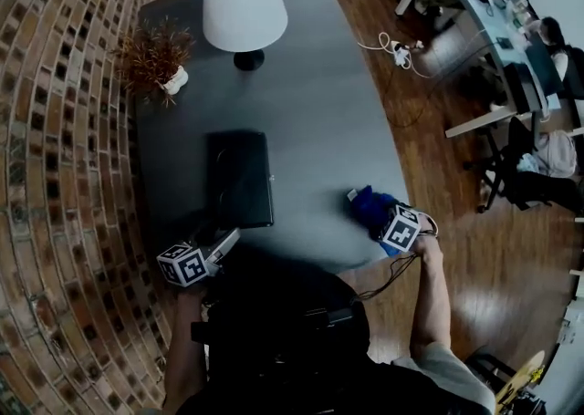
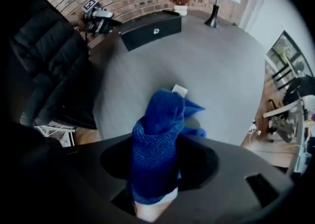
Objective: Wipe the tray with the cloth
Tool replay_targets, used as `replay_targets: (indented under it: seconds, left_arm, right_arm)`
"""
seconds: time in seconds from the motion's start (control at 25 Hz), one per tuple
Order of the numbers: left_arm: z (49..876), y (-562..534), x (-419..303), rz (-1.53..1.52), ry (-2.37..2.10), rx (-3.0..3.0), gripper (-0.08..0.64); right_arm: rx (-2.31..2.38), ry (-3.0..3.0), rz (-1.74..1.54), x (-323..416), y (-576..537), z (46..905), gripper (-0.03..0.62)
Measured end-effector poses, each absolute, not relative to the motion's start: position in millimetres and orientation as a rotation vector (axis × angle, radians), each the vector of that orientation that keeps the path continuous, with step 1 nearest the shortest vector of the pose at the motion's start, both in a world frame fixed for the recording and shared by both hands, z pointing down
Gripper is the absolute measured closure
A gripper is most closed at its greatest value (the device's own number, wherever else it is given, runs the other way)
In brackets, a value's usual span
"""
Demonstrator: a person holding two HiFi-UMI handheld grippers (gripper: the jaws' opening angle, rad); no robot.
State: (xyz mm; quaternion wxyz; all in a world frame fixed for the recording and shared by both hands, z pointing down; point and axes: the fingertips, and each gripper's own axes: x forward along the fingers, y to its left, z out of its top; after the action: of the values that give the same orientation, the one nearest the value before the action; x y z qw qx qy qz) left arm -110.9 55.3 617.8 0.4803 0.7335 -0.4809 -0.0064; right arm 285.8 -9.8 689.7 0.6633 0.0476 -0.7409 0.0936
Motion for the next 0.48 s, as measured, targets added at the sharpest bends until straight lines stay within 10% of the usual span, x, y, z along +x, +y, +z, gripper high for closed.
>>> replay_targets:
  seconds: [0.24, 0.48]
  left_arm:
    - [617, 58, -93, -0.012, -1.138, 1.798, 0.207]
    - [616, 61, -77, 0.033, -1.065, 1.853, 0.209]
  right_arm:
    - [0.349, -1.775, 0.143, 293, -23, 652, 0.225]
    - [0.328, -2.406, 0.412, 119, -38, 563, 0.266]
